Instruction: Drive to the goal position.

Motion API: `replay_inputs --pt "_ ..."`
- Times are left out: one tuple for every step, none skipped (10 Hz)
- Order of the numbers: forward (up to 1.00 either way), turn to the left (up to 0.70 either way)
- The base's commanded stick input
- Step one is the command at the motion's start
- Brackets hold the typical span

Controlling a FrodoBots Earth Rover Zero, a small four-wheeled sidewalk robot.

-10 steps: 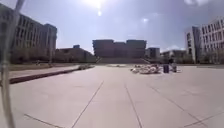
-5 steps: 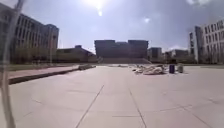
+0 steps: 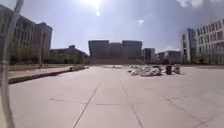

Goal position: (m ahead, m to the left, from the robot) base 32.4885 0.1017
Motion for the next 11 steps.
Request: replay_inputs --pt "0.85 0.0" --pt "0.85 0.0" --pt "0.85 0.0" --pt "0.85 0.0" --pt "0.85 0.0" --pt "0.85 0.0" --pt "0.85 0.0" --pt "0.85 0.0" --pt "0.85 0.0" --pt "0.85 0.0" --pt "0.85 0.0"
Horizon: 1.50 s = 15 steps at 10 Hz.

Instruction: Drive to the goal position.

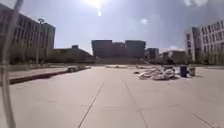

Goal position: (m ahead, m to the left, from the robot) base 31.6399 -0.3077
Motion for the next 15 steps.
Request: replay_inputs --pt "0.85 0.0" --pt "0.85 0.0" --pt "0.85 0.0" --pt "0.85 0.0" --pt "0.85 0.0" --pt "0.85 0.0" --pt "0.85 0.0" --pt "0.85 0.0" --pt "0.85 0.0" --pt "0.85 0.0" --pt "0.85 0.0" --pt "0.85 0.0" --pt "0.85 0.0" --pt "0.85 0.0" --pt "0.85 0.0"
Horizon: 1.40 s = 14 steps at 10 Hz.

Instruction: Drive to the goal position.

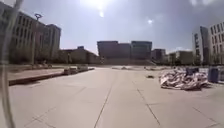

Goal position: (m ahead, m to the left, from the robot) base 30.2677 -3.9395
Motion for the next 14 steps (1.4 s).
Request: replay_inputs --pt "0.85 0.0" --pt "0.85 0.0" --pt "0.85 0.0" --pt "0.85 0.0" --pt "0.85 0.0" --pt "0.85 0.0" --pt "0.85 0.0" --pt "0.85 0.0" --pt "0.85 0.0" --pt "0.85 0.0" --pt "0.85 0.0" --pt "0.85 0.0" --pt "0.85 0.0" --pt "0.85 0.0"
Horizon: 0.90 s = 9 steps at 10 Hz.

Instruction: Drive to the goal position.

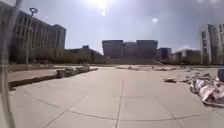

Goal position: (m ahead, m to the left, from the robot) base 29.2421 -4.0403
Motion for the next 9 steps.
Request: replay_inputs --pt "0.85 0.0" --pt "0.85 0.0" --pt "0.85 0.0" --pt "0.85 0.0" --pt "0.85 -0.02" --pt "0.85 0.0" --pt "0.85 0.0" --pt "0.85 -0.11" --pt "0.85 -0.34"
